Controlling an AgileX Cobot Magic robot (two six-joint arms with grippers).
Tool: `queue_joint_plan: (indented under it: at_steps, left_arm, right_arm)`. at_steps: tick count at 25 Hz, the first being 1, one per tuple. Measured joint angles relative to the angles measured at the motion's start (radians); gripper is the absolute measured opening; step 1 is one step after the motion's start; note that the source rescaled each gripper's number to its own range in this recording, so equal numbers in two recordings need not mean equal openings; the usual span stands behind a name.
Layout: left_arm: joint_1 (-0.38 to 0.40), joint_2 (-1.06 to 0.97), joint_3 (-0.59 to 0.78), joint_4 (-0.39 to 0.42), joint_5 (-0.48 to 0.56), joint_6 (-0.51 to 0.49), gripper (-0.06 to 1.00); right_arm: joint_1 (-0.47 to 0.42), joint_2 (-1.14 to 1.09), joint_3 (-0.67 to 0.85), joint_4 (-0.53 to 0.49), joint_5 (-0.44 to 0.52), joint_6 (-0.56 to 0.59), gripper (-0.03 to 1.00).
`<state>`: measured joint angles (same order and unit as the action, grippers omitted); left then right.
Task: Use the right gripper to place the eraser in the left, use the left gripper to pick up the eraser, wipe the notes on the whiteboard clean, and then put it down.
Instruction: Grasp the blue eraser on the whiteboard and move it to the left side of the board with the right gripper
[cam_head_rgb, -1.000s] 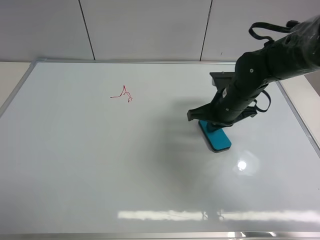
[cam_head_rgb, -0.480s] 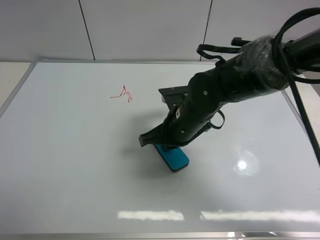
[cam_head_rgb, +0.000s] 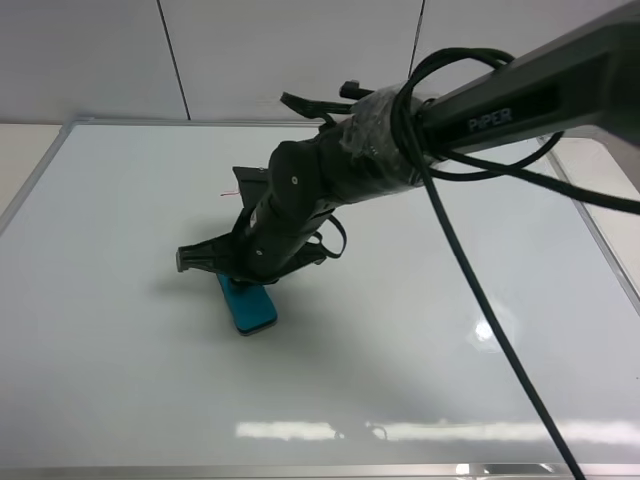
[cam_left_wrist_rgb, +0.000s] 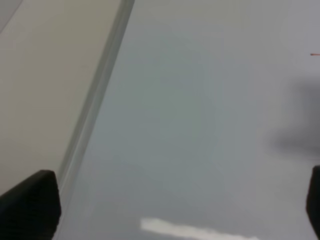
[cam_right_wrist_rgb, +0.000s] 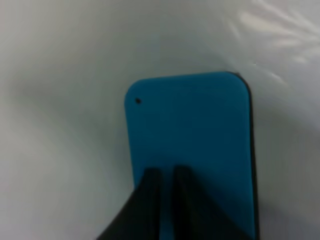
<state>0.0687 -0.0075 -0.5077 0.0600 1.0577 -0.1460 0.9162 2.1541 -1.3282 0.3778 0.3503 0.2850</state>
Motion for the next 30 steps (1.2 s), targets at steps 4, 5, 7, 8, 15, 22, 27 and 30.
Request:
queue_joint_plan:
  at_steps: [4, 5, 7, 8, 15, 22, 27, 30]
  left_arm:
    - [0.0, 0.0, 0.0, 0.0, 0.0, 0.0, 1.0]
    - [0.0, 0.0, 0.0, 0.0, 0.0, 0.0, 1.0]
    - [0.0, 0.0, 0.0, 0.0, 0.0, 0.0, 1.0]
    - [0.0, 0.0, 0.0, 0.0, 0.0, 0.0, 1.0]
    - [0.0, 0.0, 0.0, 0.0, 0.0, 0.0, 1.0]
    - [0.0, 0.0, 0.0, 0.0, 0.0, 0.0, 1.0]
    - [0.0, 0.0, 0.0, 0.0, 0.0, 0.0, 1.0]
    - [0.0, 0.0, 0.0, 0.0, 0.0, 0.0, 1.0]
  right_arm:
    - [0.025, 0.073, -0.106, 0.087, -0.031, 0.004, 0.13]
    - [0.032, 0.091, -0.137, 0.094, -0.031, 0.004, 0.14]
    - [0.044, 0.126, -0.196, 0.104, -0.014, 0.004, 0.14]
    - [0.051, 0.144, -0.229, 0.112, -0.005, 0.004, 0.15]
    - [0.073, 0.231, -0.378, 0.189, 0.021, 0.005, 0.15]
    - [0.073, 0.231, -0.383, 0.193, 0.03, 0.008, 0.15]
    - [0.077, 0.183, -0.372, 0.084, 0.098, 0.009, 0.15]
    - [0.075, 0.126, -0.361, -0.007, 0.151, 0.01, 0.16]
